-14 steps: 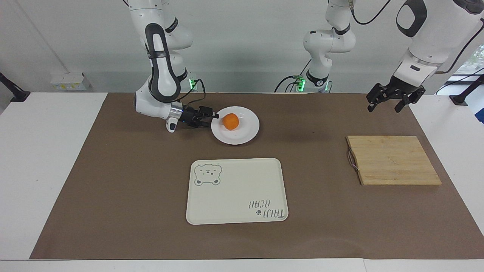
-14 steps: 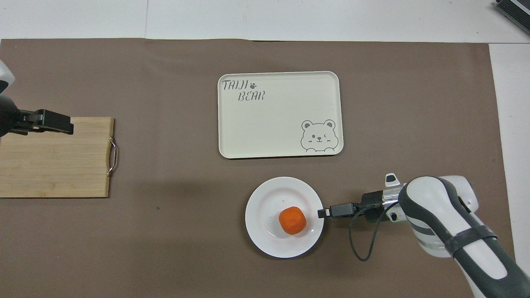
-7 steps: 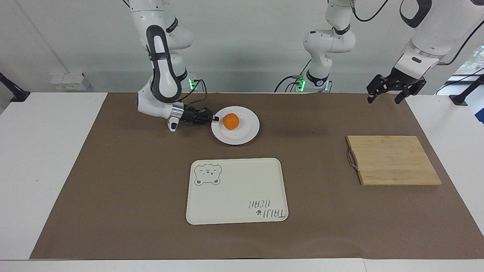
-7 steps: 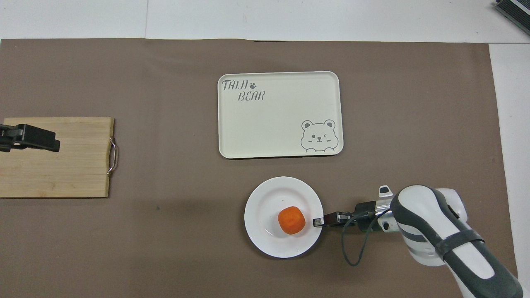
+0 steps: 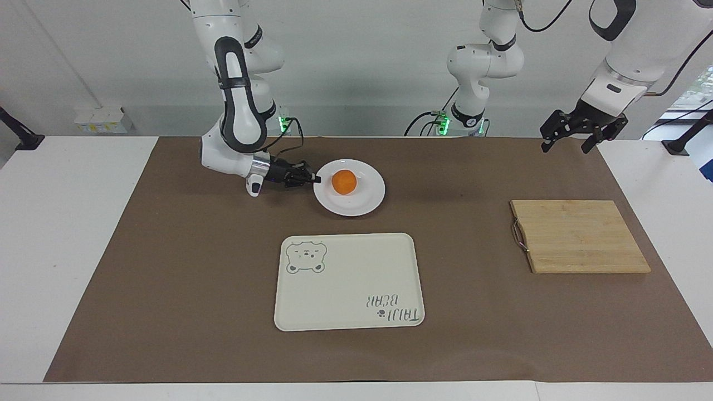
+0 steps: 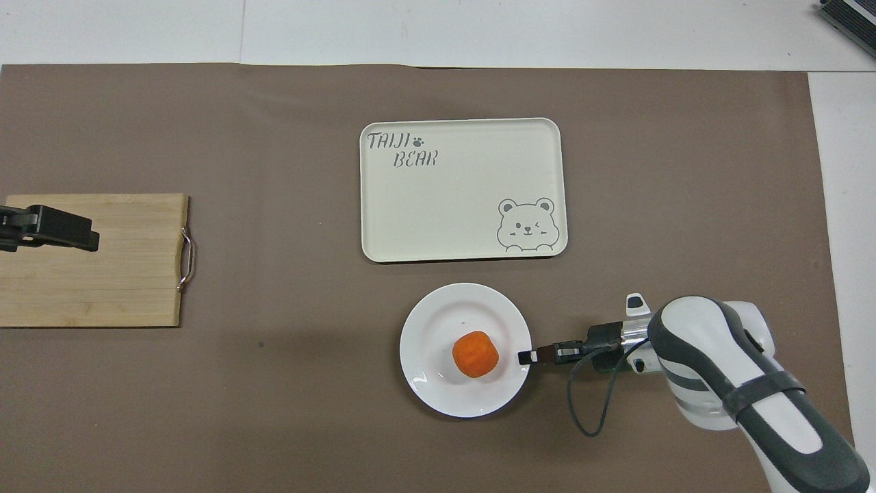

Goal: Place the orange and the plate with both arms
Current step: 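Grasp the plate rim with the right gripper, then slide the plate onto the bear tray with the right gripper, then open the right gripper and release the plate rim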

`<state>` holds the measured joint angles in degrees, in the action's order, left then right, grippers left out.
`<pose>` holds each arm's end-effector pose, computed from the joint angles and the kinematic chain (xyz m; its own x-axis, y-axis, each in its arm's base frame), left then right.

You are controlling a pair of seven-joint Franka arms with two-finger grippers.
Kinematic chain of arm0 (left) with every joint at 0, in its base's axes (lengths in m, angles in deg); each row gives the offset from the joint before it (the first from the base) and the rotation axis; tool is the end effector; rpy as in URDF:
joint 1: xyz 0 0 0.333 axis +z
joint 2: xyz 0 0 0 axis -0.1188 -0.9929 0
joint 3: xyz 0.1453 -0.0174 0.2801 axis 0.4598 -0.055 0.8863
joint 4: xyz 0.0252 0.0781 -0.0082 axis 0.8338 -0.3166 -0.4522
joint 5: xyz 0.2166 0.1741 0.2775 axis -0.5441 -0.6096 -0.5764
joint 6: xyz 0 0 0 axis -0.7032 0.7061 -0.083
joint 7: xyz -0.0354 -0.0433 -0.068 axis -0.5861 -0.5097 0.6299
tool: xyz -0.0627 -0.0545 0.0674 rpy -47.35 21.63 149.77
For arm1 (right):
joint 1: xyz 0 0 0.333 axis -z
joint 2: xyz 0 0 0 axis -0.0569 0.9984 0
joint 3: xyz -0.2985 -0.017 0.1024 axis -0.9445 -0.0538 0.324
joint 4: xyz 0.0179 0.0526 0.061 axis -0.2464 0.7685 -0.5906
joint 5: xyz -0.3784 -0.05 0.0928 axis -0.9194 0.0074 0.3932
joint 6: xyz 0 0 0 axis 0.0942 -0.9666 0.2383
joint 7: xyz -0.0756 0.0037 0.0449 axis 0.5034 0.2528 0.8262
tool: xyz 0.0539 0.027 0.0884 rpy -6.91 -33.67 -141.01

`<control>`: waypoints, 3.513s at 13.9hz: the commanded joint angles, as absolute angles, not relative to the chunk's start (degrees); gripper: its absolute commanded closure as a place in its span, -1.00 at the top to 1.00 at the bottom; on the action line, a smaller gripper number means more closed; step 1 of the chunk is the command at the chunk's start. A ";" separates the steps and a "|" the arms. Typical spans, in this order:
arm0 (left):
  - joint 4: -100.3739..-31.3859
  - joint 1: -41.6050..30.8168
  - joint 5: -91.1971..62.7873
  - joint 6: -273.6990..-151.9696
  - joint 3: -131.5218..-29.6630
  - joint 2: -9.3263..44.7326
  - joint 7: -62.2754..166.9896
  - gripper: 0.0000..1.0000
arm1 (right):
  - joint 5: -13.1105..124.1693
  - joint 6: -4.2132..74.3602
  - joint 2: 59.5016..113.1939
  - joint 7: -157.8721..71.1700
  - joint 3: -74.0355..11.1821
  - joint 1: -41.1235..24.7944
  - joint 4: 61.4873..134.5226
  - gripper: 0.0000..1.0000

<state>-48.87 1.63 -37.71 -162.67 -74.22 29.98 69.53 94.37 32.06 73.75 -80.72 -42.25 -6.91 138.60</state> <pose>0.5374 -0.0200 0.6267 0.9976 -0.0635 -0.0281 -0.0625 -0.9975 0.0335 0.4175 0.1056 0.2532 0.9891 0.0940 -0.1133 -0.0464 -0.5317 -0.8457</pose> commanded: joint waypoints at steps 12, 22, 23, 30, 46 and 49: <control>-47.82 1.90 -38.02 -161.64 -74.31 29.70 70.00 1.00 | 97.19 22.41 85.84 -62.19 -42.32 -0.52 111.97 -1.00; -47.83 1.90 -38.02 -161.64 -74.31 29.70 70.00 1.00 | 99.29 34.72 102.12 -57.41 -41.88 -5.61 94.81 -1.00; -47.82 1.90 -38.02 -161.64 -74.31 29.70 70.00 1.00 | 99.38 35.07 102.12 -57.59 -41.88 -6.23 94.71 -1.00; -47.91 1.90 -38.02 -161.64 -74.31 29.70 70.00 1.00 | 97.72 35.42 101.59 -61.54 -42.06 -6.58 97.43 -1.00; -47.82 1.90 -38.02 -161.64 -74.31 29.70 70.00 1.00 | 70.76 37.36 94.75 -50.49 -42.49 -6.67 95.24 1.00; -47.82 1.90 -38.02 -161.64 -74.31 29.70 70.00 1.00 | 58.38 37.27 90.53 -44.69 -42.49 -6.85 95.15 1.00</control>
